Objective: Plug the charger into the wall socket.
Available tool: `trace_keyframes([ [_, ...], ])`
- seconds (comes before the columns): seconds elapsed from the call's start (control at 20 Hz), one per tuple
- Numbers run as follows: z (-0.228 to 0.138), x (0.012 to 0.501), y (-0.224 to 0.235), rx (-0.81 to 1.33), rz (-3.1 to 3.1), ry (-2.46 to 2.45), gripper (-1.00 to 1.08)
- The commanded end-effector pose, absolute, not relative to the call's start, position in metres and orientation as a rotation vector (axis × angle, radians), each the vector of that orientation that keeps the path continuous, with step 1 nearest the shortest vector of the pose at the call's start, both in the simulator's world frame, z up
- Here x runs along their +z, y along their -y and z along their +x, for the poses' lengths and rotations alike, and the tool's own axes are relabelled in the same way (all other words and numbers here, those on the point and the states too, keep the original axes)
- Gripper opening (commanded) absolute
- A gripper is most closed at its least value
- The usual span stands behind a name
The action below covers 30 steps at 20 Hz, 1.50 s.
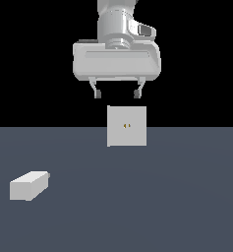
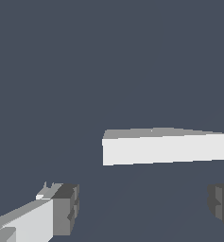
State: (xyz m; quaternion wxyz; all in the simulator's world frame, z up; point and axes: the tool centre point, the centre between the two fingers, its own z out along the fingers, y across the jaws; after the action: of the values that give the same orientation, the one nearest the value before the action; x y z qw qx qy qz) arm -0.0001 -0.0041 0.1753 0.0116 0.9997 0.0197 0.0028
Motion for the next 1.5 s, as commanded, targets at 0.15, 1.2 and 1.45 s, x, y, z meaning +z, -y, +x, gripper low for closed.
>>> trace_keyframes([
  [0.15,-0.001,0.174,0.003,0.010,3.118,-0.060,1.00],
  [1.2,-0.078,0.102,-0.081,0.075,3.133,0.031,1.00],
  [1.45,-0.096,0.081,-0.105,0.093,3.136,0.056,1.00],
])
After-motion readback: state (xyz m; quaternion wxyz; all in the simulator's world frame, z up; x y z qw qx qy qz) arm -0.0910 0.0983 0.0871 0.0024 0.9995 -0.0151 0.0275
